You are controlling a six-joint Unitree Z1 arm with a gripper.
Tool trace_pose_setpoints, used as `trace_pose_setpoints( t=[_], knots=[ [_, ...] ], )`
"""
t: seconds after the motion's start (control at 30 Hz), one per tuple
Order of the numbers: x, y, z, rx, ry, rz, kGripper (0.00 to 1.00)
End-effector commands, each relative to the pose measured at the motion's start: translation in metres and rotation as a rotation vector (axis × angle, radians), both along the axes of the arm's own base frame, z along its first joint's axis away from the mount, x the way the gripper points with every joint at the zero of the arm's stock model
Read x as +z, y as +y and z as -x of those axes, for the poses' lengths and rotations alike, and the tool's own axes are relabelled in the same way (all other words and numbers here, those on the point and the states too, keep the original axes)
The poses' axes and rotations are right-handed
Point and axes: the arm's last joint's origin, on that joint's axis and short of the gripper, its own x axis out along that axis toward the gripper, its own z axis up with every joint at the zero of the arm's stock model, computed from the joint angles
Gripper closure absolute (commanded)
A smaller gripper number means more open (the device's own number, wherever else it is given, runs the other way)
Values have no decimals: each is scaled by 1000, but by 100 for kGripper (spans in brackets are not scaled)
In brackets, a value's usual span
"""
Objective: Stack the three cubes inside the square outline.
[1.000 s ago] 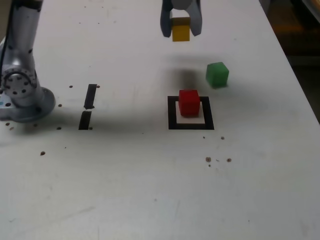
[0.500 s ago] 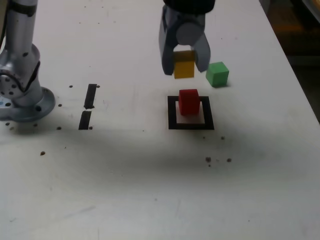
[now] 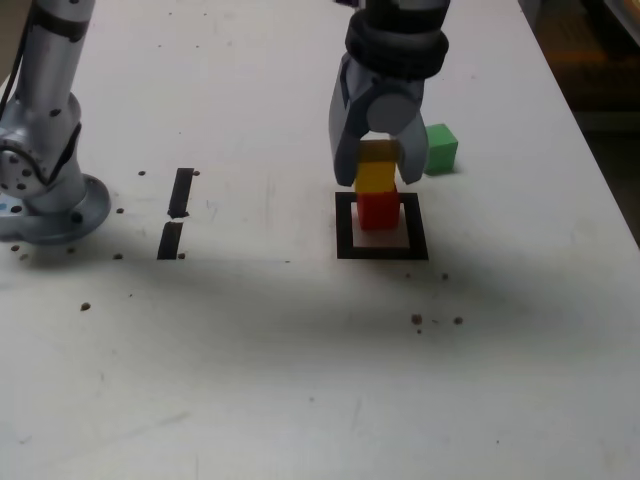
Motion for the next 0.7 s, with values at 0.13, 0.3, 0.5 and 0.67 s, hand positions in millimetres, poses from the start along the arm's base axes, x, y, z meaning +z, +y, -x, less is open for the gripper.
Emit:
trace_pose_setpoints(
  t=[0.13,0.3,0.5,0.67],
  knots=[
    [-9,0,0,-5,3,1,83],
    [-12,0,-2,-6,-5,1,82],
    [-14,0,-3,-7,-5,0,73],
    [-16,0,-4,-10,1,-2,63]
  ],
)
